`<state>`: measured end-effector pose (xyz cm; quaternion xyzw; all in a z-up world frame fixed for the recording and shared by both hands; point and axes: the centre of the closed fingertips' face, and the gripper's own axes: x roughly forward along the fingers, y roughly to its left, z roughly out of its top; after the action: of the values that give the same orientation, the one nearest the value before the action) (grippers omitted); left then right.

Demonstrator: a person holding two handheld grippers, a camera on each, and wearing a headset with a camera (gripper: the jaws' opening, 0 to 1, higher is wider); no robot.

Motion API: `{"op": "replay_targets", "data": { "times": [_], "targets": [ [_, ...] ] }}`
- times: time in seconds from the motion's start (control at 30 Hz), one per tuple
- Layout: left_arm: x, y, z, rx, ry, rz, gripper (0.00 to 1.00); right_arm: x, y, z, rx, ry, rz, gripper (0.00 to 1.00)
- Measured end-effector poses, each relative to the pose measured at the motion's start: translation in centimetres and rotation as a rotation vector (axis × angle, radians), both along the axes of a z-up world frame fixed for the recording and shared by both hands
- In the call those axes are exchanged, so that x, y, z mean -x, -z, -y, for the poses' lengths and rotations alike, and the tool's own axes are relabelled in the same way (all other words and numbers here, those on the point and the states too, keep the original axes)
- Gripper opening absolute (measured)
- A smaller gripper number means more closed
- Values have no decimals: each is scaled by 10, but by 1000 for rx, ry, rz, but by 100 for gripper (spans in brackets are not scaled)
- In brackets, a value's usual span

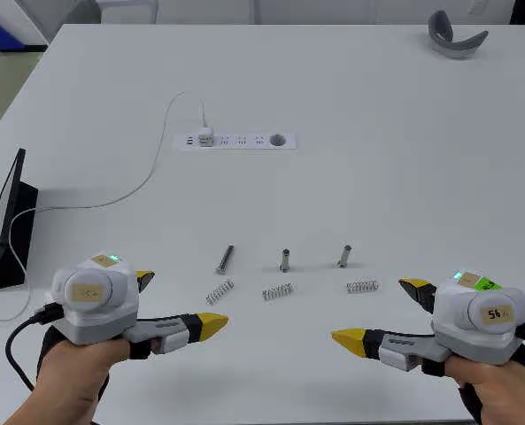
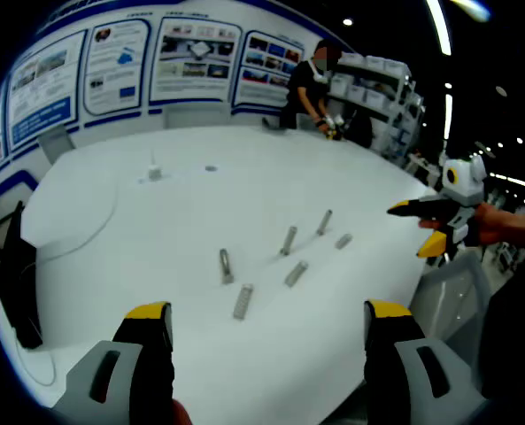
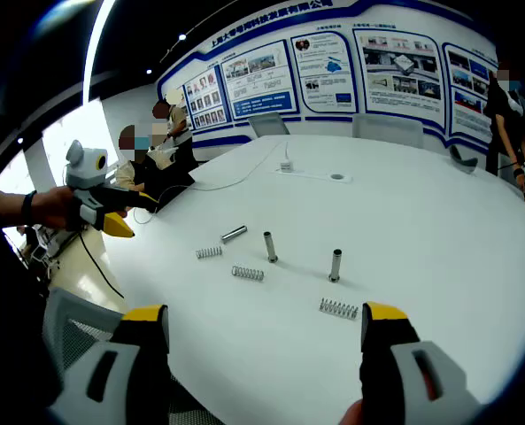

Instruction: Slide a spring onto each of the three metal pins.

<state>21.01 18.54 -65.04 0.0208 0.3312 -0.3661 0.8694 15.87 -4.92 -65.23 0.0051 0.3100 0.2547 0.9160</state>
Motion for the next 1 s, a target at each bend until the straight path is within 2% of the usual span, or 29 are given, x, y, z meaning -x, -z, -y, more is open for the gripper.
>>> {"op": "replay_targets", "data": {
  "times": [0.5,0.73,1.0],
  "targets": [
    [-1,3,4,-3,10,-7,91,2,3,-1,-2,-10,-10,91],
    [-4,4,4,-2,6,-11,91,4,4,-2,1,-7,-14,92],
    [-12,9,7,9,1,-31,90,11,8,-3,18,-13,-25,93]
  ]
}}
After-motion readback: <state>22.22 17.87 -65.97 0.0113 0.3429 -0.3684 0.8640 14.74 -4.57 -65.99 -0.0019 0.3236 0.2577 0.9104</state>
